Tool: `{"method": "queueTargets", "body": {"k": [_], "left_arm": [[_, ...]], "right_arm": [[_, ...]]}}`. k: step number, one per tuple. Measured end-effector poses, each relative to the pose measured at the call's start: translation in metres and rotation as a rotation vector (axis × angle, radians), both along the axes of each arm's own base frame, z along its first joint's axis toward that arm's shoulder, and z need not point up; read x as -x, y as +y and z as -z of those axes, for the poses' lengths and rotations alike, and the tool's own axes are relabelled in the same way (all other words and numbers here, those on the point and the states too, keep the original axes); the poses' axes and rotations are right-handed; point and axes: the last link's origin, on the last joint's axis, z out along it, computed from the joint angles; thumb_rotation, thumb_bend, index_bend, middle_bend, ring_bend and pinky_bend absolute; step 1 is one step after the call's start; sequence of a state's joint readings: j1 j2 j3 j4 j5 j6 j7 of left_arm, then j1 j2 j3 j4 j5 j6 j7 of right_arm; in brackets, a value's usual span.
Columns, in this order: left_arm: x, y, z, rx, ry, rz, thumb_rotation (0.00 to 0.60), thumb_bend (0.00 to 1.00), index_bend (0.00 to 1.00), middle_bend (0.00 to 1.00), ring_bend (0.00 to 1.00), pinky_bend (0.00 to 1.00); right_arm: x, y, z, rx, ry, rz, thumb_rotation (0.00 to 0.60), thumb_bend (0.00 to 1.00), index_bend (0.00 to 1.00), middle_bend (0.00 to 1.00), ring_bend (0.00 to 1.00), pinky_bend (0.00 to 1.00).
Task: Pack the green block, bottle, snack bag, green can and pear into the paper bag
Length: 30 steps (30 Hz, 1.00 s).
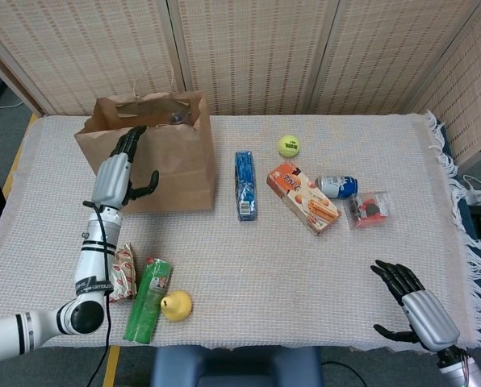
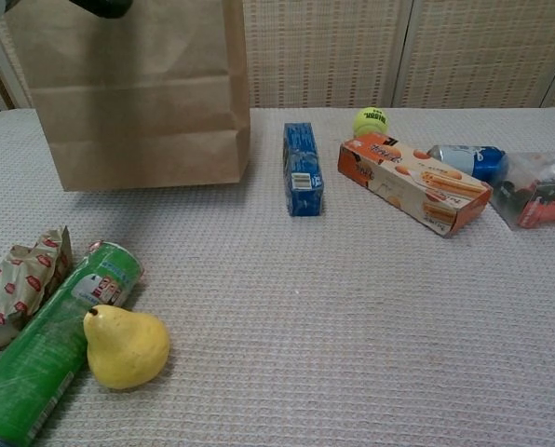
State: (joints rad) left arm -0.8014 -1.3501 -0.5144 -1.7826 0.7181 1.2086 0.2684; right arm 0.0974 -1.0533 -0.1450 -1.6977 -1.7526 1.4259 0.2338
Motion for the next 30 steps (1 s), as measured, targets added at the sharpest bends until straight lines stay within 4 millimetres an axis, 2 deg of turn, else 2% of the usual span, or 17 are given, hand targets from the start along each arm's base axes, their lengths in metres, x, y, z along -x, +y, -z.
{"method": "queueTargets", "body": {"k": [4,7,14,16,19,25,30], "left_arm": [[0.013,-0.007,-0.013,-0.031,-0.004,-0.004,0.6,0.45,0.03,0.0,0.0,0.16],[0.03,-0.016,-0.026,-0.062,-0.004,-0.014,0.6,0.47,0.05,0.0,0.0,0.19],[0.089,-0.047,-0.064,-0.114,0.101,-0.047,0.6,0.47,0.06,0.0,0.0,0.19],[0.101,-0.054,-0.069,-0.12,0.15,-0.037,0.6,0.47,0.06,0.0,0.0,0.19],[0.119,-0.064,-0.076,-0.133,0.26,0.005,0.6,0.47,0.07,0.0,0.0,0.19],[0.166,-0.079,-0.087,-0.146,0.626,0.153,0.6,0.46,0.05,0.0,0.0,0.2],[0.208,-0.096,-0.083,-0.074,0.971,0.346,0.6,0.46,0.02,0.0,0.0,0.19]], "right_arm": [[0.0,0.0,0.0,0.002,0.004,-0.002,0.6,0.06,0.0,0.0,0.0,0.0],[0.0,0.001,0.0,0.004,0.006,-0.007,0.6,0.06,0.0,0.0,0.0,0.0],[0.0,0.002,0.001,0.007,0.013,-0.013,0.6,0.06,0.0,0.0,0.0,0.0],[0.0,0.002,0.001,0.008,0.015,-0.014,0.6,0.06,0.0,0.0,0.0,0.0],[0.0,0.003,0.002,0.009,0.02,-0.015,0.6,0.06,0.0,0.0,0.0,0.0],[-0.001,0.003,0.003,0.01,0.029,-0.019,0.6,0.06,0.0,0.0,0.0,0.0],[-0.001,0.003,0.004,0.011,0.032,-0.022,0.6,0.06,0.0,0.0,0.0,0.0]]}}
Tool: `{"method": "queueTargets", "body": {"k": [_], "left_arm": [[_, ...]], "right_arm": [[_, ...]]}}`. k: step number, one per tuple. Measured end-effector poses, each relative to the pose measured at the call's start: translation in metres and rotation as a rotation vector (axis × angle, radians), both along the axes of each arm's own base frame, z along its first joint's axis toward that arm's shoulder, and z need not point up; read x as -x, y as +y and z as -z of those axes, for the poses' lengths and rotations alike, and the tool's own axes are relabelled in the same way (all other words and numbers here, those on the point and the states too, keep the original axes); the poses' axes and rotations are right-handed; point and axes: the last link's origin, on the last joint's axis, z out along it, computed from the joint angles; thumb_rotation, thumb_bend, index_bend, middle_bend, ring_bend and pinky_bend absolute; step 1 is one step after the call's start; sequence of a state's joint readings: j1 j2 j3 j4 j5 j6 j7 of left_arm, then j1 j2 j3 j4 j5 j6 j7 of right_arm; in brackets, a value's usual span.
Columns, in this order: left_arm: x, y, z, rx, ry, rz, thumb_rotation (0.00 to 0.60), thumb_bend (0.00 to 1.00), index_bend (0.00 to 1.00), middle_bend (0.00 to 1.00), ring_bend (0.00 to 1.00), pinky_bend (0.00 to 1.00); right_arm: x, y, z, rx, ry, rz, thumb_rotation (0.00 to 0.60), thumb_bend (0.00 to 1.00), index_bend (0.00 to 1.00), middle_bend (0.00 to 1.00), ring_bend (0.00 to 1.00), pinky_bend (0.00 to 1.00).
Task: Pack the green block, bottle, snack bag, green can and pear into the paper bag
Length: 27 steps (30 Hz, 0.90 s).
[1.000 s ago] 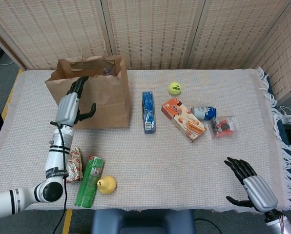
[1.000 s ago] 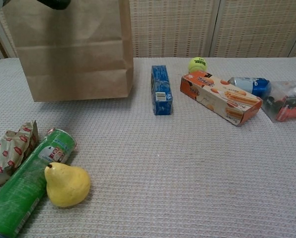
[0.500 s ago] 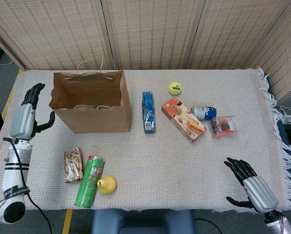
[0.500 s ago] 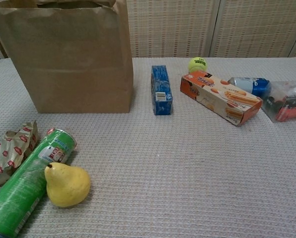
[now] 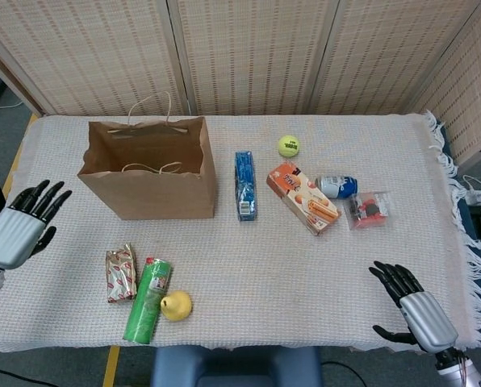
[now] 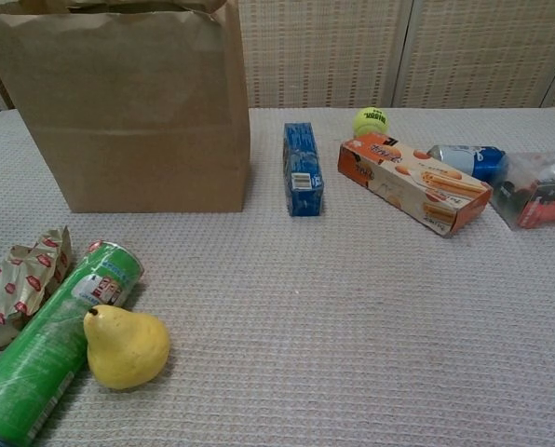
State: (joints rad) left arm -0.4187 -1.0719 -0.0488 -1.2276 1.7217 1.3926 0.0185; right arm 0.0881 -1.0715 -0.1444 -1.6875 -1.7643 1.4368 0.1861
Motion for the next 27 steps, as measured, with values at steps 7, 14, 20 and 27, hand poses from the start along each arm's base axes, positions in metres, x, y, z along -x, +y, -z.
{"method": "queueTargets", "body": {"k": [7,14,20,27], "left_arm": [[0.027,-0.027,0.04,0.211,0.258,0.135,0.6,0.35,0.0,0.0,0.0,0.18],[0.028,-0.034,0.074,0.291,0.144,-0.029,0.6,0.34,0.0,0.0,0.0,0.15],[0.015,-0.038,0.102,0.33,-0.038,-0.239,0.6,0.33,0.0,0.0,0.0,0.11],[0.006,-0.038,0.126,0.368,-0.077,-0.351,0.6,0.33,0.0,0.0,0.0,0.1]], "right_arm": [[0.0,-0.001,0.0,-0.004,0.001,0.004,0.6,0.06,0.0,0.0,0.0,0.0],[0.001,-0.001,0.0,-0.011,-0.004,0.008,0.6,0.06,0.0,0.0,0.0,0.0],[0.001,-0.002,-0.001,-0.014,-0.006,0.012,0.6,0.06,0.0,0.0,0.0,0.0],[0.001,-0.002,0.0,-0.017,-0.008,0.019,0.6,0.06,0.0,0.0,0.0,0.0]]}}
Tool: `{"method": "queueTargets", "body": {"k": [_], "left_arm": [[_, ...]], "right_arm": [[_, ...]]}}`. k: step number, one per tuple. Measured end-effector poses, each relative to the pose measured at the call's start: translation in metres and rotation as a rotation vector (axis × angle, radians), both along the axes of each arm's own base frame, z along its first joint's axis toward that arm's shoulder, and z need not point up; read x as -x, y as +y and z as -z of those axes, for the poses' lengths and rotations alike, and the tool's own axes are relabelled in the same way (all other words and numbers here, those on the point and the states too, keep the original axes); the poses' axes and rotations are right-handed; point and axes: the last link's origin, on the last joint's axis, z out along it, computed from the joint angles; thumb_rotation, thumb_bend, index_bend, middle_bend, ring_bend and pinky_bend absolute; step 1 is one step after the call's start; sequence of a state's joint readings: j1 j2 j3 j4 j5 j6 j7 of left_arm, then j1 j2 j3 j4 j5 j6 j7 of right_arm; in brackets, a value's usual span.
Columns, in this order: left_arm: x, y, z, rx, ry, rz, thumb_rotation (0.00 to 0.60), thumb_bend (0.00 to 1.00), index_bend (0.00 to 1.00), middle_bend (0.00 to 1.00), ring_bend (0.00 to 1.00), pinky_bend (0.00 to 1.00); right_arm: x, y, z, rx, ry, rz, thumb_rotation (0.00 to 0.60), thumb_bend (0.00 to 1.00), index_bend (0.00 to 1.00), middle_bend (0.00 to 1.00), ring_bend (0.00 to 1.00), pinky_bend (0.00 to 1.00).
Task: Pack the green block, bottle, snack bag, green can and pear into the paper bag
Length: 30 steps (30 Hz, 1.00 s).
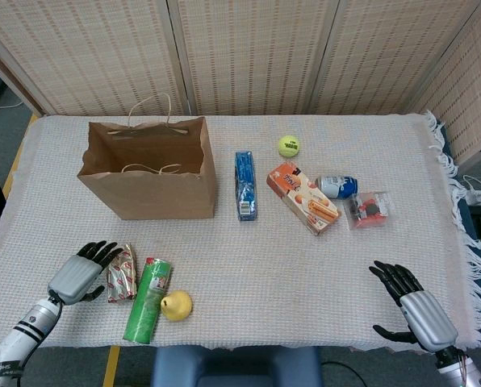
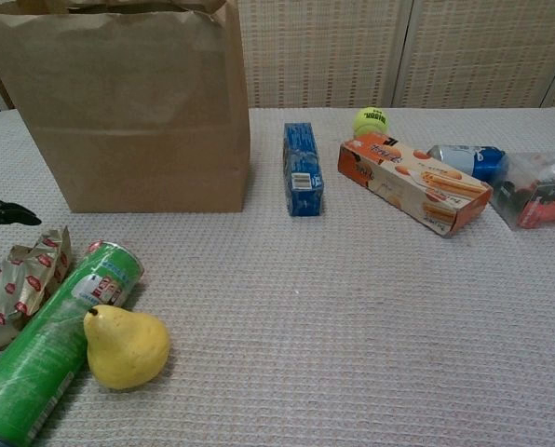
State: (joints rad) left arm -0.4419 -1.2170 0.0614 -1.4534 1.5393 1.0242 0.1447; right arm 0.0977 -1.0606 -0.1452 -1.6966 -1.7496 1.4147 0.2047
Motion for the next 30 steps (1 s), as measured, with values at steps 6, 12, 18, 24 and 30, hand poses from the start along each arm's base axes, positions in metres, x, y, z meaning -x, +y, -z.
{"method": "queueTargets", "body": {"k": [6,12,18,24,30], "left_arm": [[-0.01,0.004,0.016,0.007,-0.056,-0.047,0.6,0.33,0.0,0.0,0.0,0.09],[-0.018,0.013,0.029,0.024,-0.051,-0.045,0.6,0.33,0.0,0.0,0.0,0.09],[-0.021,0.022,0.041,0.038,-0.022,-0.048,0.6,0.33,0.0,0.0,0.0,0.09],[-0.021,0.03,0.046,0.033,0.031,-0.055,0.6,0.37,0.04,0.03,0.03,0.24],[-0.022,0.033,0.048,0.006,0.042,-0.047,0.6,0.58,0.51,0.48,0.47,0.69]], "right_arm": [[0.0,-0.001,0.001,-0.01,0.0,0.009,0.6,0.06,0.0,0.0,0.0,0.0],[0.0,-0.001,0.001,-0.01,0.0,0.014,0.6,0.06,0.0,0.0,0.0,0.0],[0.0,-0.001,0.001,-0.016,-0.002,0.021,0.6,0.06,0.0,0.0,0.0,0.0],[0.0,-0.001,0.001,-0.019,-0.006,0.023,0.6,0.06,0.0,0.0,0.0,0.0],[0.0,-0.001,0.001,-0.021,-0.007,0.022,0.6,0.06,0.0,0.0,0.0,0.0]]}}
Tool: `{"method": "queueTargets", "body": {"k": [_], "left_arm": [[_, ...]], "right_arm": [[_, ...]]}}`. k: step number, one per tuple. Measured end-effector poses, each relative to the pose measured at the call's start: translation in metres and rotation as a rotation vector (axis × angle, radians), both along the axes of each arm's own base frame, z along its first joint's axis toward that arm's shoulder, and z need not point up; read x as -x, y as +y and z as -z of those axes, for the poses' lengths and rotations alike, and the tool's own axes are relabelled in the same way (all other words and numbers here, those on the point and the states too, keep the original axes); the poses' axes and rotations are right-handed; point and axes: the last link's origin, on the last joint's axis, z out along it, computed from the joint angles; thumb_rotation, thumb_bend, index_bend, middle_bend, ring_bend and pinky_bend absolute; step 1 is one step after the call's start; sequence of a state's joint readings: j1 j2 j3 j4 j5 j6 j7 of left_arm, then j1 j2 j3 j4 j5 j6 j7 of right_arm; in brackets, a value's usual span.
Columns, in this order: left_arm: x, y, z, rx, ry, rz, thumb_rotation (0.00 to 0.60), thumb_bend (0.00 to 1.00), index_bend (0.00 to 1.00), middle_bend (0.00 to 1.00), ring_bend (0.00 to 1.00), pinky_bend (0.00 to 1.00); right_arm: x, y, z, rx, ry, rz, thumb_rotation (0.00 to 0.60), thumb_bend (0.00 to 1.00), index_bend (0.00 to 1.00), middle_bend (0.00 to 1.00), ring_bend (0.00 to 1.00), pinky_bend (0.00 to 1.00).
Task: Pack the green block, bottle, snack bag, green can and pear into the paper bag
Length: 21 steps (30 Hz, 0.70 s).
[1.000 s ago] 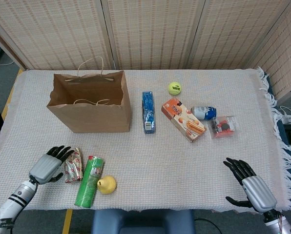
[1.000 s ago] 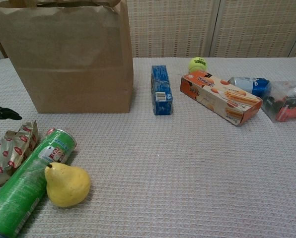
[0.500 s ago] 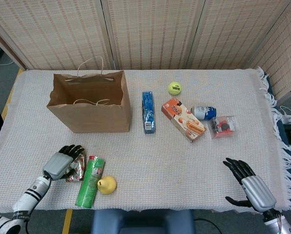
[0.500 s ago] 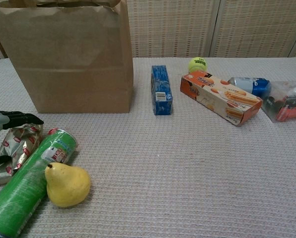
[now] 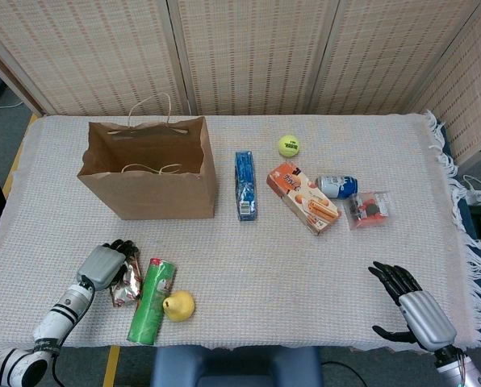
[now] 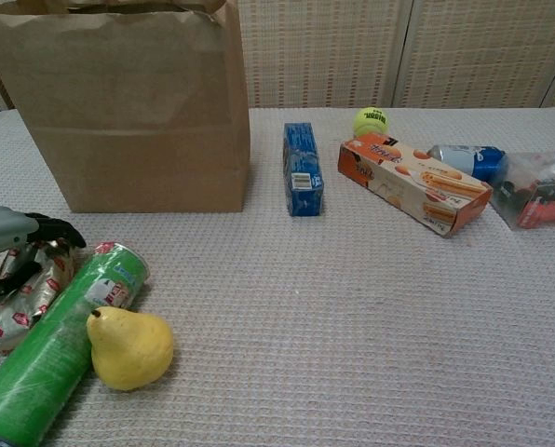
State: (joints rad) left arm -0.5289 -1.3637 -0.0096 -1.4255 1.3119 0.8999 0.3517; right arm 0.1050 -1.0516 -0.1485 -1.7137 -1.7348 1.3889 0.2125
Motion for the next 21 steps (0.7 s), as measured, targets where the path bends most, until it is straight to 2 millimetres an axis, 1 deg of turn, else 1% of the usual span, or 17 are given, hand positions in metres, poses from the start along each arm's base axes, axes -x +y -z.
{"method": "queueTargets", "body": {"k": [2,4,7,10,16,21], "left_arm": [[0.001,-0.001,-0.001,-0.014,-0.005,-0.001,0.6,0.61,0.6,0.6,0.57,0.76],[0.001,-0.002,-0.003,-0.027,-0.01,-0.003,0.6,0.62,0.64,0.64,0.61,0.78],[0.001,-0.002,-0.009,-0.062,-0.029,-0.007,0.6,0.63,0.66,0.66,0.63,0.79],[0.001,0.0,-0.022,-0.122,-0.063,-0.016,0.6,0.64,0.67,0.66,0.63,0.79],[0.006,0.011,-0.058,-0.282,-0.181,-0.072,0.6,0.65,0.7,0.7,0.66,0.81],[0.016,0.019,-0.097,-0.41,-0.247,-0.116,0.6,0.65,0.7,0.7,0.67,0.81]], "right_arm": [[0.0,0.0,0.0,0.001,0.0,-0.001,0.6,0.06,0.0,0.0,0.0,0.0],[0.0,0.0,0.0,0.004,0.0,-0.001,0.6,0.06,0.0,0.0,0.0,0.0],[0.0,0.0,0.0,0.005,0.0,-0.001,0.6,0.06,0.0,0.0,0.0,0.0],[0.0,0.0,0.0,0.007,0.002,-0.003,0.6,0.06,0.0,0.0,0.0,0.0],[0.0,0.001,0.0,0.012,0.002,-0.008,0.6,0.06,0.0,0.0,0.0,0.0],[0.0,0.002,0.0,0.016,0.005,-0.012,0.6,0.06,0.0,0.0,0.0,0.0]]}}
